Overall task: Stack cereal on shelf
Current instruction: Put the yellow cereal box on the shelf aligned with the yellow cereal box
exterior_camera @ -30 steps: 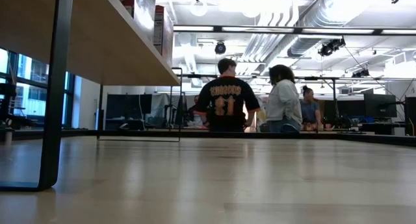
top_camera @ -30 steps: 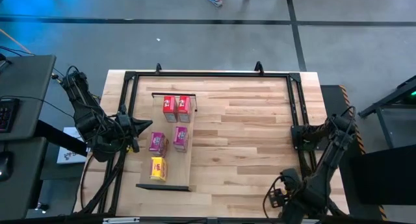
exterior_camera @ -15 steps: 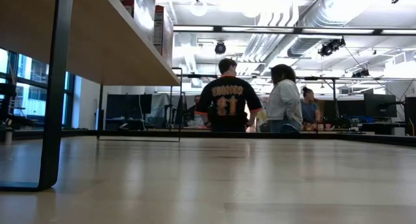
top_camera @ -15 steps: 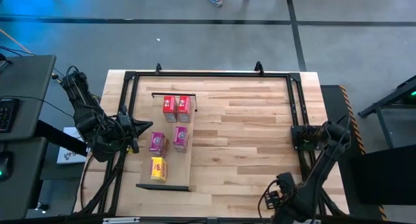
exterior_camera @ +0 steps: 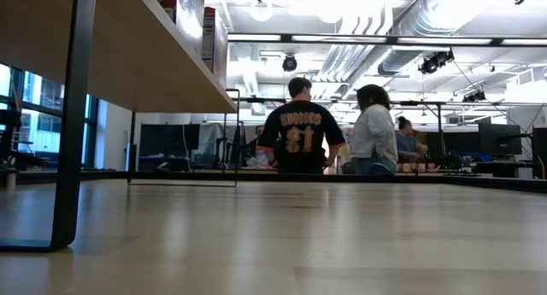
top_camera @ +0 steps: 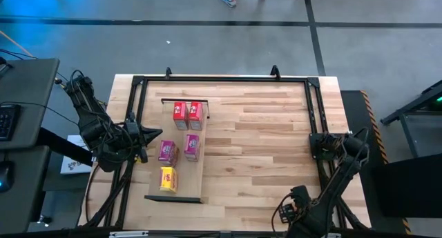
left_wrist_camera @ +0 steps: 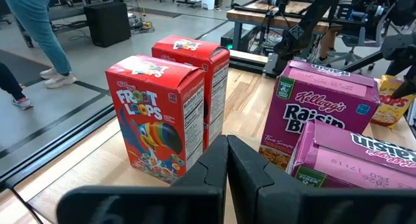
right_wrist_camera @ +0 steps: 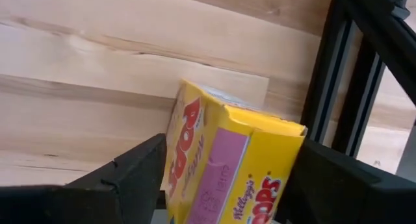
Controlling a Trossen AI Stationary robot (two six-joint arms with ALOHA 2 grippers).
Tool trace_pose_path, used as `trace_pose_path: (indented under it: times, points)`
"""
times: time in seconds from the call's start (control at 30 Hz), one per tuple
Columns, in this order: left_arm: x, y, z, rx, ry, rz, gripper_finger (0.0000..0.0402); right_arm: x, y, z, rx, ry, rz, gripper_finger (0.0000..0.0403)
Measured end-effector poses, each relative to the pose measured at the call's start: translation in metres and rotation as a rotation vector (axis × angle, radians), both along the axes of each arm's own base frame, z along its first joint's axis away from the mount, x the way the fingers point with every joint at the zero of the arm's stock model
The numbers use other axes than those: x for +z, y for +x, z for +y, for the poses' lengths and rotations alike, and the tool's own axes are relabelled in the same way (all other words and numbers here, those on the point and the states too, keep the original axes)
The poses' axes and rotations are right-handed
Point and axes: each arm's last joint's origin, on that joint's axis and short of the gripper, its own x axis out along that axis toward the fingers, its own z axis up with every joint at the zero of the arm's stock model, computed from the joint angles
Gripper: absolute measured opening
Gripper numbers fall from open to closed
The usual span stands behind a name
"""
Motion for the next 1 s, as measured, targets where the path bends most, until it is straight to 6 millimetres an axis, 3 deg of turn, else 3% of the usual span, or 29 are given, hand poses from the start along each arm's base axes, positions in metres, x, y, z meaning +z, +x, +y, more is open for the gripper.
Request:
trace_pose_path:
  times: [0.43,0.9,1.0]
  points:
    - [0.000,0.000,0.000,-0.003,-0.004,0.001,0.0000,-0.015,-0.001,-0.002,0.043,0.021,0.035,0.0198]
    - [0.000,0.000,0.000,-0.004,-0.005,0.002,0.0000,0.016,0.020,-0.001,0.177,0.091,-0.090,0.0125]
    - [0.000,0.000,0.000,-0.004,-0.005,0.002,0.0000,0.025,0.030,-0.001,0.248,0.100,-0.181,0.0116]
